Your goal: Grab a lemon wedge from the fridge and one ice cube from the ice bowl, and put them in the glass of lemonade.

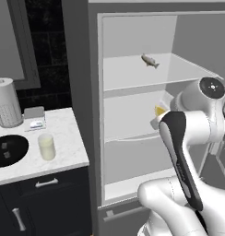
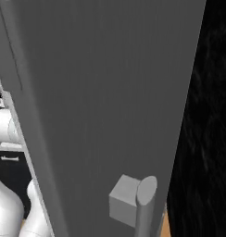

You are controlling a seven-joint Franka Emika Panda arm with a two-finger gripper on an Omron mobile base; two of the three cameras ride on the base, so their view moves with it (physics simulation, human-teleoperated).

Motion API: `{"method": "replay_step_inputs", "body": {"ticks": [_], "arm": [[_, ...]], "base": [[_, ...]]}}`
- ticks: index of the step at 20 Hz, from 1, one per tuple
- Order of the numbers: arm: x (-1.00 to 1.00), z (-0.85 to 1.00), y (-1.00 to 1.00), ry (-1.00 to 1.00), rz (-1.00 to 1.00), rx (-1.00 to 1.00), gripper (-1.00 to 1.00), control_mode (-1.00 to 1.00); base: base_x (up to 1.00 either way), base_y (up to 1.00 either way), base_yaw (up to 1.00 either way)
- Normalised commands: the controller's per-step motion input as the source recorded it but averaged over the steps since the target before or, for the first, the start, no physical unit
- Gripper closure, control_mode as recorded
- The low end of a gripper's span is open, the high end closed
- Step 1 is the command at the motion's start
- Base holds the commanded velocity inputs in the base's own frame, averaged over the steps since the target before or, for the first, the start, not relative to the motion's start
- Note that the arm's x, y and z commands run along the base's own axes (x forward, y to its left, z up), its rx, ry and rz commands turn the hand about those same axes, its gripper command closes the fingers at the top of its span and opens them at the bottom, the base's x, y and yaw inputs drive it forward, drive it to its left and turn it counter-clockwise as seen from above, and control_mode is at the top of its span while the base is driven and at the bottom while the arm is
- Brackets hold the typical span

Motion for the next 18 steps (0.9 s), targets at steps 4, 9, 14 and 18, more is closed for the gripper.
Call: {"method": "replay_step_inputs", "body": {"ticks": [4,9,14,18], "arm": [[0.00,0.00,0.00,0.00,0.00,0.00,1.00,1.00],[0.00,0.00,0.00,0.00,0.00,0.00,1.00,1.00],[0.00,0.00,0.00,0.00,0.00,0.00,1.00,1.00],[0.00,0.00,0.00,0.00,0.00,0.00,1.00,1.00]], "base": [[-0.28,0.54,0.00],[-0.36,0.57,0.00],[-0.33,0.59,0.00],[-0.29,0.64,0.00]]}}
